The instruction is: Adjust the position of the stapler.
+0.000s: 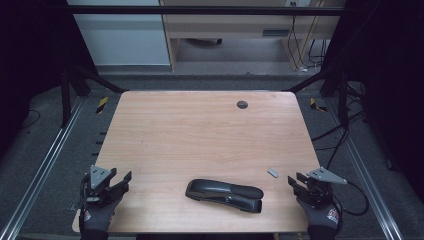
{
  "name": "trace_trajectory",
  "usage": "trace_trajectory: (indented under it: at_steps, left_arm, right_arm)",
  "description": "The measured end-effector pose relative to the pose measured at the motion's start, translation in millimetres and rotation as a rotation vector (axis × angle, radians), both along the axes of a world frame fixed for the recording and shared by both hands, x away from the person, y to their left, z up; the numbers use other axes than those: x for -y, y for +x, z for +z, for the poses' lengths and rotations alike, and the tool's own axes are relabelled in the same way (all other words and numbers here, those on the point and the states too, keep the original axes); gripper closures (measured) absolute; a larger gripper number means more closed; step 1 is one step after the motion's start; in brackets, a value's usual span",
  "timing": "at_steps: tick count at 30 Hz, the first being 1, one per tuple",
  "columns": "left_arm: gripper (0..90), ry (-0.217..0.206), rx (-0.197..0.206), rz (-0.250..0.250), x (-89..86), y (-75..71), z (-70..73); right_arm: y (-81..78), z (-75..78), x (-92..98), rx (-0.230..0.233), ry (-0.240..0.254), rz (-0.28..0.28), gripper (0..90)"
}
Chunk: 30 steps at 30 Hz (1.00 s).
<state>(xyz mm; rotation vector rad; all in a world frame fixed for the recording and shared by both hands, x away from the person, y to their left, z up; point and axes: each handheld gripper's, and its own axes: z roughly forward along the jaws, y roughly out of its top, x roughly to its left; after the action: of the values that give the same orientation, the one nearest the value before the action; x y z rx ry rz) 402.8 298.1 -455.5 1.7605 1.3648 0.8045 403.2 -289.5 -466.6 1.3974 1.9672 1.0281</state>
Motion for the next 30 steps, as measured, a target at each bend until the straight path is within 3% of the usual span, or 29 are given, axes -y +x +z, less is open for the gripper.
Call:
trace_trajectory:
  at_steps: [10, 19, 20, 25, 30]
  left_arm:
    - [42.2, 0.014, 0.000, -0.037, 6.7, -3.8, 0.2]
    - [42.5, 0.024, -0.004, -0.046, 9.3, -3.8, -0.1]
    - [42.7, 0.024, -0.007, -0.046, 9.6, -3.6, -0.5]
    - [43.0, 0.025, -0.009, -0.050, 10.5, -3.1, -0.7]
    - [43.3, 0.026, -0.012, -0.049, 10.6, -2.4, -0.7]
  right_arm:
    - [-8.8, 2.5, -20.3, -0.027, 0.007, 0.115, 69.2]
    - [-18.2, 2.7, -35.2, -0.021, 0.006, 0.205, 83.7]
    - [-20.5, 3.4, -38.2, -0.015, 0.012, 0.231, 89.7]
    - [-23.3, 9.3, -44.9, -0.004, 0.041, 0.280, 90.0]
    - [-28.0, 24.1, -51.6, 0.057, 0.085, 0.320, 90.0]
